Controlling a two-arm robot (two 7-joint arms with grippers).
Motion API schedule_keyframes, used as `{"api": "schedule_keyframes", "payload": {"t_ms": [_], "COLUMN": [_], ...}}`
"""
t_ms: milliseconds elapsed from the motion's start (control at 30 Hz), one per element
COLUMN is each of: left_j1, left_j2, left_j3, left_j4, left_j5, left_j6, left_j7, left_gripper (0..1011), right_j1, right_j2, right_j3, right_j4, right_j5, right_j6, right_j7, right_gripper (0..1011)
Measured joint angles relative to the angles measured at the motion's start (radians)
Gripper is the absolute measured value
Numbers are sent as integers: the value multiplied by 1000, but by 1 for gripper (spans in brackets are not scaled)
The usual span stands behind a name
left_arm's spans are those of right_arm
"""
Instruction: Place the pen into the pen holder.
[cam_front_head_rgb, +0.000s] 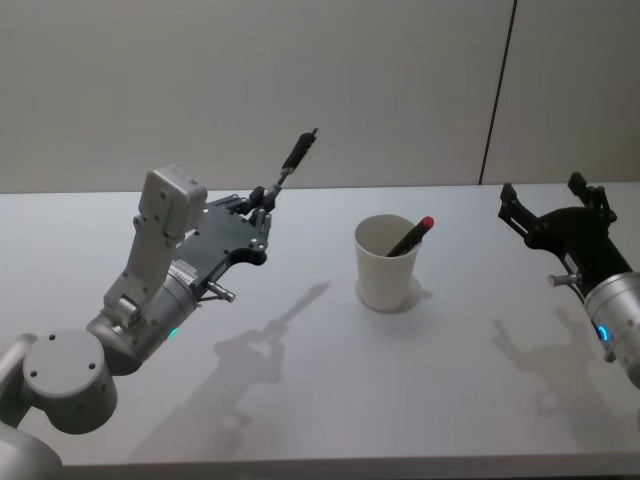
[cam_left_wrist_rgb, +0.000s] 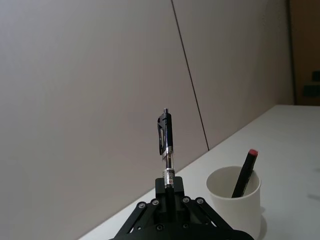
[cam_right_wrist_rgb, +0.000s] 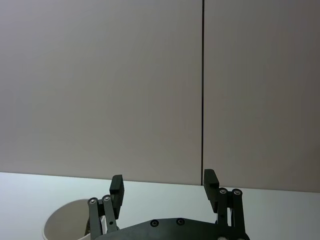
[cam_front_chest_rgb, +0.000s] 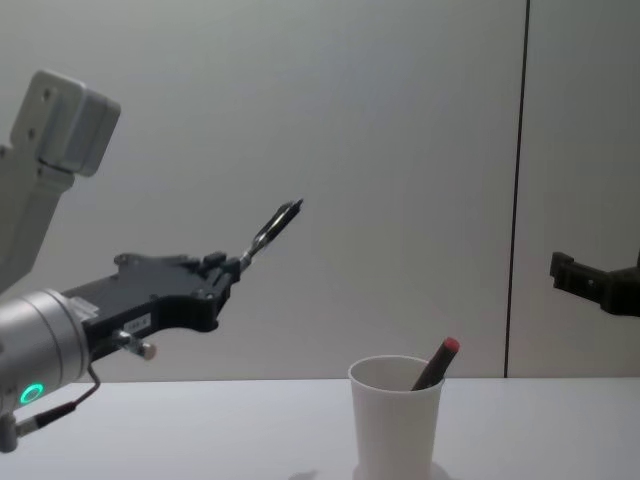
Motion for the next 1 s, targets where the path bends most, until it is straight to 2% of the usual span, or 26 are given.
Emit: {"api": "schedule_keyframes", "payload": {"t_ms": [233, 367, 600, 1000], "left_j1": [-3, -5, -9, -12], "left_j2": [-13, -19, -29, -36], "left_j3": [12, 18, 27, 33], "left_j4": [0, 0, 2, 5], "left_j5": [45, 64, 89, 109], "left_j6": [-103, -135, -175, -208], "left_j7": [-30, -43, -62, -76], "left_gripper": [96, 96, 96, 96], "right_j1": [0, 0, 0, 0], "right_j2": [0, 0, 0, 0], "right_j3": [0, 0, 0, 0], "right_j4": [0, 0, 0, 0], "right_j5": [0, 0, 0, 0], "right_j6": [0, 0, 0, 0], "right_j7": [0, 0, 0, 0], "right_gripper": [1001, 1002, 1001, 1001]}}
